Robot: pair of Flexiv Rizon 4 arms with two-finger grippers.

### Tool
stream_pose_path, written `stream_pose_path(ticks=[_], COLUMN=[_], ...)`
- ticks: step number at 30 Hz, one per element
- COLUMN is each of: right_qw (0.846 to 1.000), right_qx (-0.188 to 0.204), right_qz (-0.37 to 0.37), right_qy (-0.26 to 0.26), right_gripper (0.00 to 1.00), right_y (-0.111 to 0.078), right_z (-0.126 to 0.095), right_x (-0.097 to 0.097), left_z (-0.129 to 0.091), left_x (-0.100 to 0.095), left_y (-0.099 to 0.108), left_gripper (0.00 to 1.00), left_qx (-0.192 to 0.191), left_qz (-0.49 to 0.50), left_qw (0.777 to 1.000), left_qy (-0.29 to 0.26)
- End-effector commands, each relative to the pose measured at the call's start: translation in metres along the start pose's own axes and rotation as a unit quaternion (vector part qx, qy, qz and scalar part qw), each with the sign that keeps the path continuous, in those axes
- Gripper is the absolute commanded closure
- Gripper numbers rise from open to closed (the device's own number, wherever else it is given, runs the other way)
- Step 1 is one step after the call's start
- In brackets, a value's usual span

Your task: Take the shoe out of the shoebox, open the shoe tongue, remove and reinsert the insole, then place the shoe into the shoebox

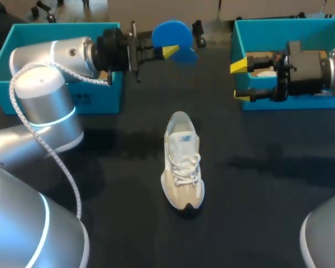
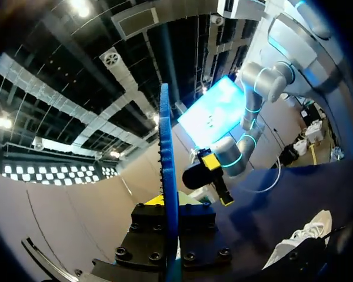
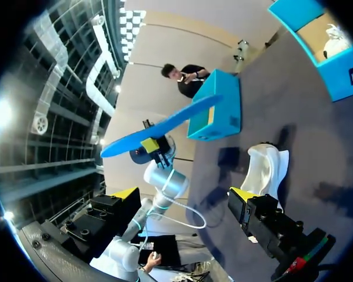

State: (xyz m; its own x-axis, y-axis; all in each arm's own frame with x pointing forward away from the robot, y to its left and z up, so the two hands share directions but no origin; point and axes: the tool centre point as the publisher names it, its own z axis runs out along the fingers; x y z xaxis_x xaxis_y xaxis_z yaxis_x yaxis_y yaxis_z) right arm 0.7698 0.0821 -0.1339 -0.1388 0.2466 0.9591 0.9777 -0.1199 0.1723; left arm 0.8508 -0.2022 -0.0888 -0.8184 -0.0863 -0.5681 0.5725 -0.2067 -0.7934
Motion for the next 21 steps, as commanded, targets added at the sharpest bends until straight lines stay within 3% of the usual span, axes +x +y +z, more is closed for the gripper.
stream_pose_path(ticks=[1,11,21], right_qw=[1.0,1.0,1.0], right_qx=[0.003,0.001,-0.003], right_qz=[0.003,0.004,0.005], right_qy=[0.002,0.0,-0.005], right_gripper=[0.0,0.0,0.0], right_y=[0.0031,0.0054,0.0052], right_z=[0.0043,0.0038,0.0054], right_x=[-0.0027,-0.0006,0.0016], left_z=[0.0005,0.0005,-0.0021], left_x=[0.0059,0.0059,0.0125], left_y=[0.002,0.0014,0.0048], left_gripper=[1.0,1.0,1.0], left_qx=[0.004,0.009,0.029], left_qz=[0.015,0.025,0.248], left_qw=[1.0,1.0,0.964], left_qy=[-0.009,-0.004,0.085])
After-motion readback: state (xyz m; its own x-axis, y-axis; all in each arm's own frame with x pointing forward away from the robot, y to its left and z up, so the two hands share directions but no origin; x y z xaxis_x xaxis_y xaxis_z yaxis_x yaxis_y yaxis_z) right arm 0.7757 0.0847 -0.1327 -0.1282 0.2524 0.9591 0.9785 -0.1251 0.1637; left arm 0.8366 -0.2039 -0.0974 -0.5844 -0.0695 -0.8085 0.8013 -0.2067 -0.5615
